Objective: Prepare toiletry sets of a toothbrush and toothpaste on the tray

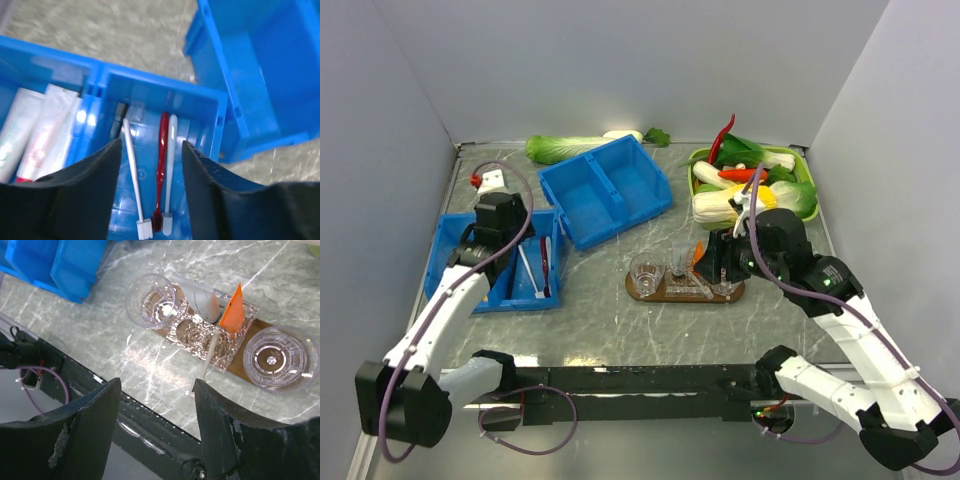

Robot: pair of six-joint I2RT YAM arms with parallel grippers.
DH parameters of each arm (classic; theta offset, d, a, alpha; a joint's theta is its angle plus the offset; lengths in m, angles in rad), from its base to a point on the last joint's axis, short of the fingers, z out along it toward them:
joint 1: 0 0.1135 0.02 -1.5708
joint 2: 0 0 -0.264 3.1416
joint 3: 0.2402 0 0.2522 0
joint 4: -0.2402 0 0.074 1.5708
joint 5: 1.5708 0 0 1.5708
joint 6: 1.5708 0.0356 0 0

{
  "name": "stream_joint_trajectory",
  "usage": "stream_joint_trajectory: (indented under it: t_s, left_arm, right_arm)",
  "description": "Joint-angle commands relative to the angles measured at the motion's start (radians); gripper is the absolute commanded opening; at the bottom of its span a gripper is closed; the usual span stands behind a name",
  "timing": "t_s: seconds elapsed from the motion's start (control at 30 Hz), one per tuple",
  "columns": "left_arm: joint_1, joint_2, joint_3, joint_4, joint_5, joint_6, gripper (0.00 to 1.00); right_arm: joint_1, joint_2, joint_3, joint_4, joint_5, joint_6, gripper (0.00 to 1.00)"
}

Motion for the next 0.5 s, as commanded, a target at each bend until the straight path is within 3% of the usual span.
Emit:
stream_joint_trajectory:
  t_s: [0.0,0.47]
  left_arm:
    - [0.004,0.066,0.026,0.007,0.112,0.011,0.51]
    - [0.024,0.333,0.093,-0.045,0.151,-0.007,0.34]
  right_arm:
    - [-0.005,-0.038,-0.076,0.108,-0.018,-0.033,0.67]
    - [-0.008,-0.126,-0.205,0.152,-0.028,-0.015,0.66]
